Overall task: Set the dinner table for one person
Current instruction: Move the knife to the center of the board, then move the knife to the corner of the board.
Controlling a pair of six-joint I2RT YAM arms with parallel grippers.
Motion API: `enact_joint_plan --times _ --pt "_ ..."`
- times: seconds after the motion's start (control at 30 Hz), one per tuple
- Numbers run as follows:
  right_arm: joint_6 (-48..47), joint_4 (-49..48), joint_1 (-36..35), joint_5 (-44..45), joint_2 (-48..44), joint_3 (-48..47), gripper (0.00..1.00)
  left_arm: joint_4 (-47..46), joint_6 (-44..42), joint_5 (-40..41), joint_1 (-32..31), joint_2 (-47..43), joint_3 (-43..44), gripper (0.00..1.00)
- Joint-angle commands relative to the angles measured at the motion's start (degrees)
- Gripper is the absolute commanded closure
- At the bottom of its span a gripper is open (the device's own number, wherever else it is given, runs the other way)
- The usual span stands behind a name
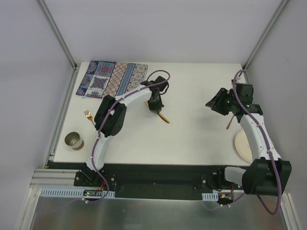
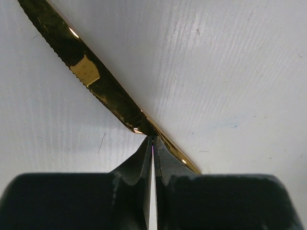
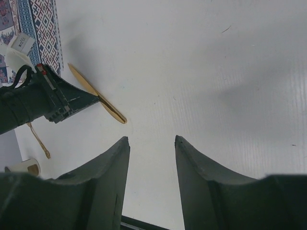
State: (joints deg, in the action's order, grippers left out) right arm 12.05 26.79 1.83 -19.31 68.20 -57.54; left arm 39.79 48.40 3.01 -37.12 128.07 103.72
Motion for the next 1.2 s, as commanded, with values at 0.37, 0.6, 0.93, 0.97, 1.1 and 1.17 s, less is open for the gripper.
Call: enact_joint_plan --times 0.37,0.6,0.93,0.97,1.1,1.17 --pt "-4.67 0.99 -15.27 -1.0 18.34 -9.95 0.42 3.28 -11.75 7.8 -0.32 -12.21 2.01 0.79" --pt "-5.37 1.95 -22.29 -1.08 28.73 -17.33 0.4 3.19 -12.1 20.09 1.26 -23.38 -1.94 0.64" --pt "-5.02 0.9 -28.1 -6.79 45.95 -28.67 0.4 -5.24 -11.58 33.82 2.41 -40.77 -18.27 0.46" --pt "-4.85 0.99 -28.45 -7.14 47.97 -29.64 0.4 -5.77 -11.49 34.26 2.41 -41.67 -19.25 0.46" --pt "-3.8 0.72 -30.21 -8.2 51.67 -32.81 0.4 -7.0 -11.14 35.58 2.67 -45.27 -22.51 0.44" --pt "-3.53 0.64 -30.65 -8.64 53.25 -34.21 0.4 -7.18 -11.49 35.75 3.02 -46.77 -23.13 0.44"
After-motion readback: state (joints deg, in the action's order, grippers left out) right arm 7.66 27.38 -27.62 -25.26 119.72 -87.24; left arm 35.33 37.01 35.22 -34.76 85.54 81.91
